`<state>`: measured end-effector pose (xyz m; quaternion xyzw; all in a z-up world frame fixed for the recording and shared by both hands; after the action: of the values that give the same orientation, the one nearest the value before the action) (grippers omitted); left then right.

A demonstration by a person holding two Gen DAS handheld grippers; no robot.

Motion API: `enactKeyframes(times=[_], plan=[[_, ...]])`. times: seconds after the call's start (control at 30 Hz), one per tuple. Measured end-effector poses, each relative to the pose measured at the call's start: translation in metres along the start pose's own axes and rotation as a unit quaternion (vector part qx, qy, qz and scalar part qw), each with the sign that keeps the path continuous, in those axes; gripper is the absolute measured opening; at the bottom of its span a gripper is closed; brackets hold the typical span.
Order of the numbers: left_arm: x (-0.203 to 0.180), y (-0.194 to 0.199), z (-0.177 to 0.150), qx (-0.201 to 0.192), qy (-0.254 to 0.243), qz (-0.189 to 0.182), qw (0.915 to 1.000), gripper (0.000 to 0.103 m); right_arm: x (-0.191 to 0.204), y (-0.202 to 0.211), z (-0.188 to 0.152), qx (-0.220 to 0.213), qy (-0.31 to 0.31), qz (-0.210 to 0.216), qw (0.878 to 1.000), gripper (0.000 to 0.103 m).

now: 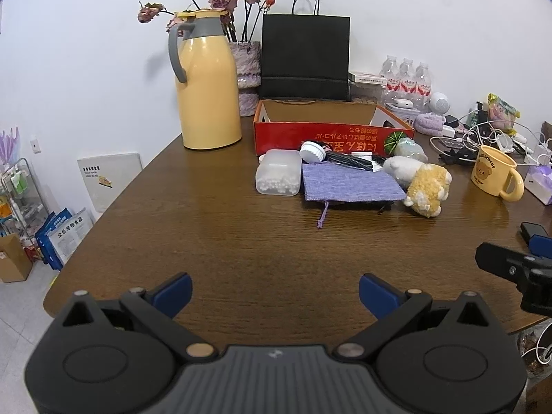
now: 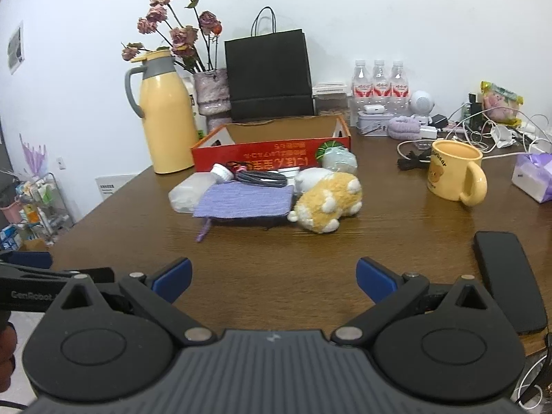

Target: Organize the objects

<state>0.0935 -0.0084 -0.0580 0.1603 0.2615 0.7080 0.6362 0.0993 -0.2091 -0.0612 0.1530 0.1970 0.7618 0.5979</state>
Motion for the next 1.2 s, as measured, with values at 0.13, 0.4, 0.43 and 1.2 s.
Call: enactKeyframes(times=[0.13,0.4,0.43,1.2], plan=[[0.002,-0.007,0.004,-0.006,0.006,-0.002,1.0000,0.101,-0.007,-0.009,0.001,-0.005,-0.014,0.000,1.000,0.103],[0.022,-0.055,0.014,0.020,0.035,-0.014,0.9991,0.080,-0.023,-0.039,0.001,-0.031,-0.001,-0.009,0.999,0.103],[0.023,-0.060,0.019,0.012,0.030,-0.011,0.9994,0.080,-0.025,-0.046,0.004,-0.029,0.005,-0.007,1.000,0.103],[-0.063,-0.238,0.103,-0.016,-0.117,-0.092,0.9887,0.016,-0.053,-0.230,0.061,0.055,0.117,-0.046,0.991,0.054]])
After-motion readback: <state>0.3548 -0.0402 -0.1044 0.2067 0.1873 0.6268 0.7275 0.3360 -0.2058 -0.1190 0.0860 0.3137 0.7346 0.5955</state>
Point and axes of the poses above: each gripper's, at about its wrist camera, not at the fingertips, and y roughly against the way its jaws point, x to its left, z to its top, the point moved 9 cm from there along -y, roughly the way its jaws point, and after that the axes turned 9 degrees about y, right-handed, at the moved point
